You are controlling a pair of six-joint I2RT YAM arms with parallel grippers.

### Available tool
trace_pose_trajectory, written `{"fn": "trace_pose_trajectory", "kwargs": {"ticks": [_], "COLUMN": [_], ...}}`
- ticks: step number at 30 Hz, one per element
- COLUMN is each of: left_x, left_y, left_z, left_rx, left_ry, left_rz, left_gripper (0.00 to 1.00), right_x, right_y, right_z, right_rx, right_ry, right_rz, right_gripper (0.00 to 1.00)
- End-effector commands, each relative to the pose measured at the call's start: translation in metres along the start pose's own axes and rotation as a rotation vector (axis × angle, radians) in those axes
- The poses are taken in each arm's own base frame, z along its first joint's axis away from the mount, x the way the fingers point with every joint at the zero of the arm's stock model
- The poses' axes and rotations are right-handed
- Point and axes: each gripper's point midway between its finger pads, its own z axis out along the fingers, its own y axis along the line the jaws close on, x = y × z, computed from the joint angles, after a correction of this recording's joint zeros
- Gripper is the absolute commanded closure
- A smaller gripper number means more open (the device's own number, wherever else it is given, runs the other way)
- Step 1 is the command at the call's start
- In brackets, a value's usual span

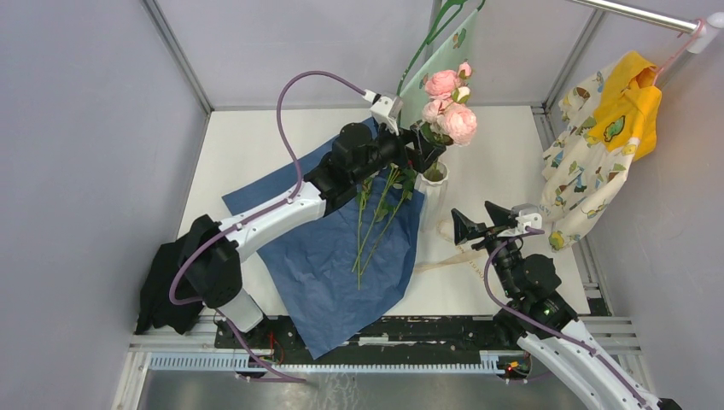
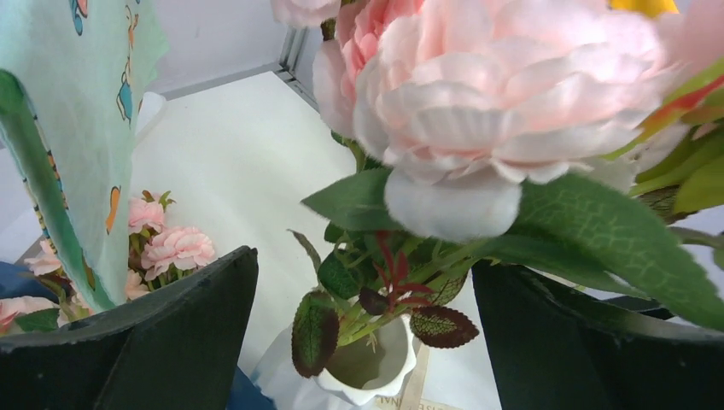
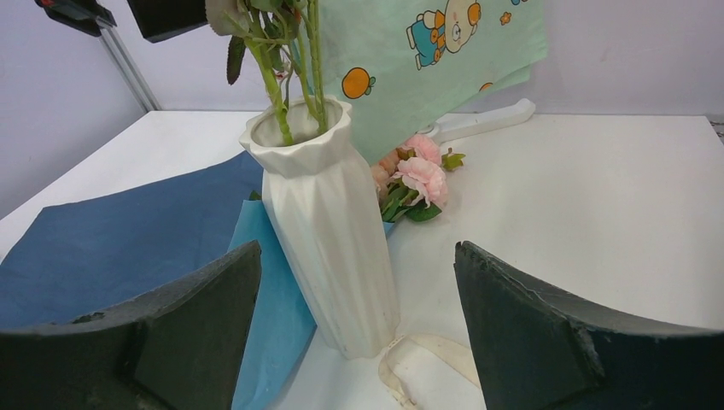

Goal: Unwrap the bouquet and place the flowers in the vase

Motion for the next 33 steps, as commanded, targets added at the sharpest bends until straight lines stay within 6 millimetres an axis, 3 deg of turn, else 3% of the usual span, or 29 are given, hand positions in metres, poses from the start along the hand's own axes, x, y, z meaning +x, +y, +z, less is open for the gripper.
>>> {"fn": "trace_pose_trajectory", "kwargs": {"ticks": [1, 9, 13, 15, 24, 33], "left_x": [-0.033, -0.039, -0.037, -0.026, -0.022, -0.051], "left_y": [-0.013, -0.023, -0.024, -0.018, 0.006, 0.015], "left_z": [0.006, -0.002, -0.012, -0.019, -0.08, -0.139], "left_rx": [0.017, 0.001, -0.036, -0.074, -0.249, -0.35], "left_ry": [-0.034, 0.017, 0.06, 0.103, 0.155, 0.054], "left_rz": [0.035, 0.022, -0.003, -0.02, 0.017, 0.019], "left_gripper": [0.0, 0.0, 0.0, 0.0, 0.0, 0.0], "right_x": [-0.009, -0.007, -0.007, -0.007, -0.018, -0.037], "right_y": [0.003, 0.002, 0.002, 0.002, 0.007, 0.025], "right_z": [0.001, 0.002, 0.002, 0.002, 0.005, 0.014], "right_rx": [-0.01, -0.008, -0.007, -0.007, -0.025, -0.098], "right_ry": [-0.036, -0.031, -0.033, -0.033, -0.048, -0.068], "right_rz": [0.021, 0.016, 0.018, 0.017, 0.012, 0.015], "right_gripper": [0.11, 0.1, 0.09, 0.09, 0.08, 0.07]}}
